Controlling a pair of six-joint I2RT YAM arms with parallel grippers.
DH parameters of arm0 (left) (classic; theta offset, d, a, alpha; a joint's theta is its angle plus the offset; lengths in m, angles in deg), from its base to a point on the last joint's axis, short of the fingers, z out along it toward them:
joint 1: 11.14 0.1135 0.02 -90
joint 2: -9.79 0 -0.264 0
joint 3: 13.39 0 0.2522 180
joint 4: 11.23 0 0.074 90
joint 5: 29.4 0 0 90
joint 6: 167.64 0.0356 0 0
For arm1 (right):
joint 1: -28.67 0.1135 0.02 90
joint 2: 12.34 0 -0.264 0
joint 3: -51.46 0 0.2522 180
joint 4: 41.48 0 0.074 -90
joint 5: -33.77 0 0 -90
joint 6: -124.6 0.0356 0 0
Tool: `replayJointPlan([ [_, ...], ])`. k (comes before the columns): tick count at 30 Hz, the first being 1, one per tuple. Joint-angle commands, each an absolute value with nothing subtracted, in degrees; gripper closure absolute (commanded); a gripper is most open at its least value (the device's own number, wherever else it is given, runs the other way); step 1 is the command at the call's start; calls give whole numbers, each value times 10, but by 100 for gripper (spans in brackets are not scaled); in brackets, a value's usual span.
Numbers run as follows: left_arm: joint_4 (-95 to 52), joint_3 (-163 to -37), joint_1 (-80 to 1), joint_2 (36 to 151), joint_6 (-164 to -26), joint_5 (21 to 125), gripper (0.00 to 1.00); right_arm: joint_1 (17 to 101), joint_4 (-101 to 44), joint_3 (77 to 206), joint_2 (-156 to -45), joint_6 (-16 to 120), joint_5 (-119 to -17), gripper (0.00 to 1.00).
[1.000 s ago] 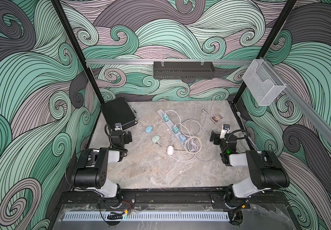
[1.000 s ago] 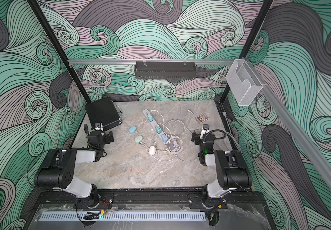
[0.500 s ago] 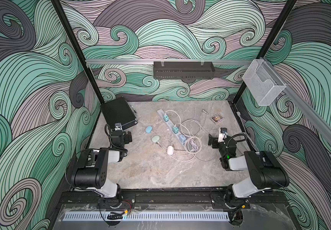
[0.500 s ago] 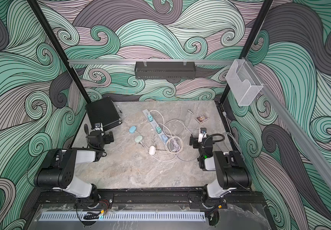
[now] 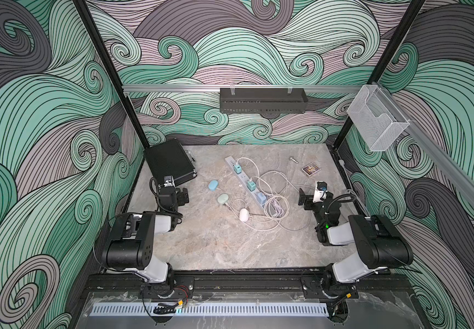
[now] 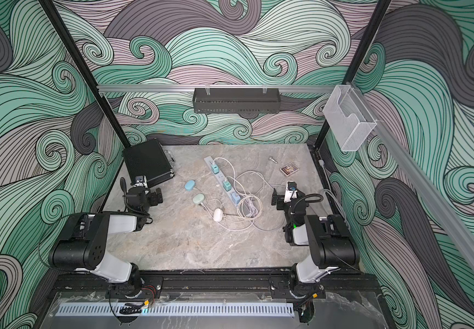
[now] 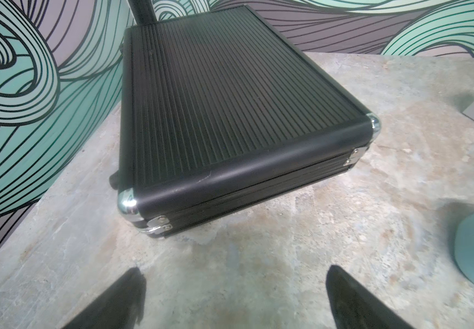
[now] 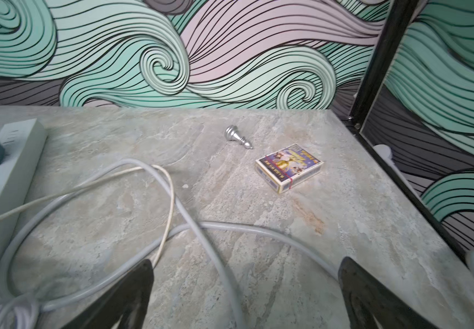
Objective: Charge the bluetooth headset
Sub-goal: Reset both arms
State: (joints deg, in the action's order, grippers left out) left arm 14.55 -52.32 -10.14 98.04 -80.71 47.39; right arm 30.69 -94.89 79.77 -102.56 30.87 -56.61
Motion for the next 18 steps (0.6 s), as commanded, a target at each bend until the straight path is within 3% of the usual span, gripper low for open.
replayJointPlan([
  [1,141,-538,-98,972,-814,478,2,304,-854,844,-1013,291,-627,0],
  [18,141,-538,-98,972,-814,477,1,291,-815,869,-1017,311,-621,0],
])
